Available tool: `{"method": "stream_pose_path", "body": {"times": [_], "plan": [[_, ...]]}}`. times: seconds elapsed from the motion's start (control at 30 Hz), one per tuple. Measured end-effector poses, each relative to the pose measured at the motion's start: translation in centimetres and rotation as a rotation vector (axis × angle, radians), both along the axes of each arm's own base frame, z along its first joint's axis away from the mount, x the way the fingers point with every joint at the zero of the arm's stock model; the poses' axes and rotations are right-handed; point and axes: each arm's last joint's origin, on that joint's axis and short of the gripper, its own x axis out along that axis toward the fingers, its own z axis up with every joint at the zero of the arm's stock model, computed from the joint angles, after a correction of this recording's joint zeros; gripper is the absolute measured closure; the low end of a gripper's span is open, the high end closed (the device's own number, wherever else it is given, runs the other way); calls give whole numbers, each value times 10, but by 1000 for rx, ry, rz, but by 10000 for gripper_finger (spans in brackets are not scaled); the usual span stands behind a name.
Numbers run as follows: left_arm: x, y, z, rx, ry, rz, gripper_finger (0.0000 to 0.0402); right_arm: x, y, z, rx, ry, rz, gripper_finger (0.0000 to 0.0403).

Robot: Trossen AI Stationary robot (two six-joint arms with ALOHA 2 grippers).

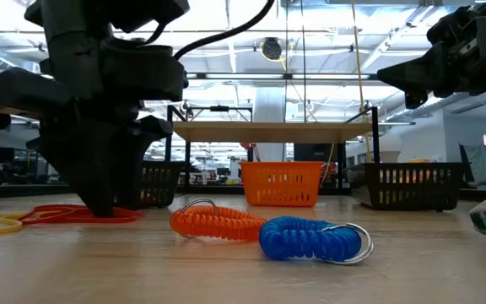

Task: Pick & Place Office Desk Supplies
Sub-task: Put the red rubber band into the left black bin

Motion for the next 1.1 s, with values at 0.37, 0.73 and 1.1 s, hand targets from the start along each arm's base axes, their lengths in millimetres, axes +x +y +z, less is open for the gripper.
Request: {"method": "stream_pose_path", "body": {"times": [0.37,0.73,1.1], "plan": [[3,3,0,-7,-15,-37,389,0,0,0,0,1,-1,399],[-8,-3,51,-52,-190,-117,396,0,0,0,0,2,0,399],[-80,12,174,-97,-626,-110,399,0,0,-1,0,14,1,399]]}}
